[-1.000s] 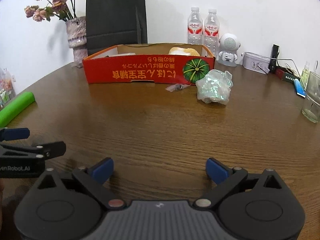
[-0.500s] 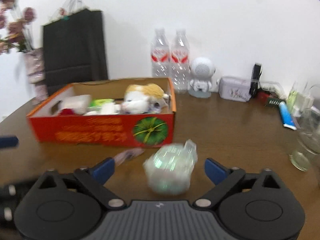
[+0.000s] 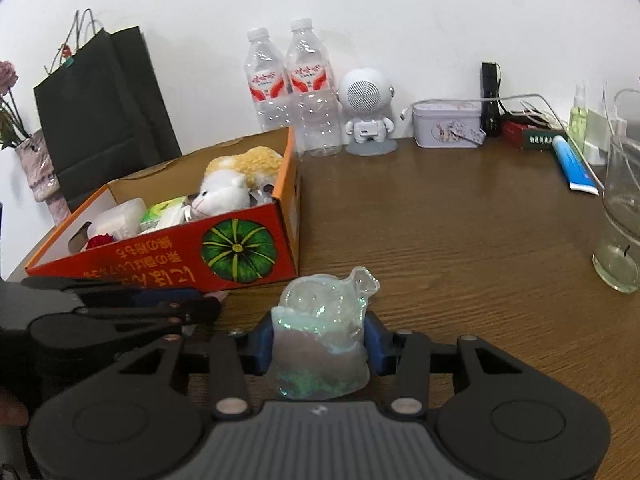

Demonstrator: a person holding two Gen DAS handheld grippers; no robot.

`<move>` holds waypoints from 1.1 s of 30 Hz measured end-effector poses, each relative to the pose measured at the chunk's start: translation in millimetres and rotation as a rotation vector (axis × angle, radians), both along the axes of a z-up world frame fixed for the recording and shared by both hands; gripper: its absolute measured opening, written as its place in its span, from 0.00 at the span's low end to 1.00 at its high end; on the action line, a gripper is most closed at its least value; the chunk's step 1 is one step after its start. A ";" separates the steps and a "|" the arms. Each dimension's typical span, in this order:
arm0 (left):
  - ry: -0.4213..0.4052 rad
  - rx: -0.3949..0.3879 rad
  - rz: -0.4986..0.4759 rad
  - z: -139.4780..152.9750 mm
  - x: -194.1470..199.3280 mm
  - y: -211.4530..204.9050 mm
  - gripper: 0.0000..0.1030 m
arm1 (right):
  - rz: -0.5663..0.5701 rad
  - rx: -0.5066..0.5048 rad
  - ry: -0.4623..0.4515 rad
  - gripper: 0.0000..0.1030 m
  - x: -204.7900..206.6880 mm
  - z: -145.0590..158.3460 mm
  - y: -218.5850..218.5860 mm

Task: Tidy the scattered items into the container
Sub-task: 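Grasp the clear plastic bag with the right tool while the left tool grasps a small wrapper, then carry the plastic bag and wrapper into the box and open both tools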

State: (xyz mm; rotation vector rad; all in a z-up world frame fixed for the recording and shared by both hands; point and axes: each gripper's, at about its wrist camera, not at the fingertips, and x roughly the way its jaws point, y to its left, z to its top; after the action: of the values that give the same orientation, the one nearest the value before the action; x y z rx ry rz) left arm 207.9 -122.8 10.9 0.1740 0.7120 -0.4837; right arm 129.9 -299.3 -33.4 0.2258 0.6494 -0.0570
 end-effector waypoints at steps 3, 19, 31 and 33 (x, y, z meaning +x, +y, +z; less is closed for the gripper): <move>0.021 -0.015 0.046 3.7 -23.5 14.0 0.16 | 0.041 -0.009 -0.008 0.41 -2.6 2.0 6.6; -0.105 -0.290 0.348 75.3 -172.6 156.3 0.16 | 0.364 0.073 -0.054 0.39 -84.9 26.9 123.4; 0.101 -0.114 0.394 98.8 60.9 152.8 0.19 | 0.319 0.056 0.115 0.40 151.3 112.6 113.8; 0.142 -0.104 0.395 83.2 72.6 155.3 0.33 | 0.305 0.081 0.218 0.41 189.0 93.4 116.3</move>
State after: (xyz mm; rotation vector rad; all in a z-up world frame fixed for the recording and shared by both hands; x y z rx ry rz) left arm 280.5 32.5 94.1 -0.0999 0.8344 -0.1546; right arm 318.9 -183.0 60.0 0.1977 0.8986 0.2413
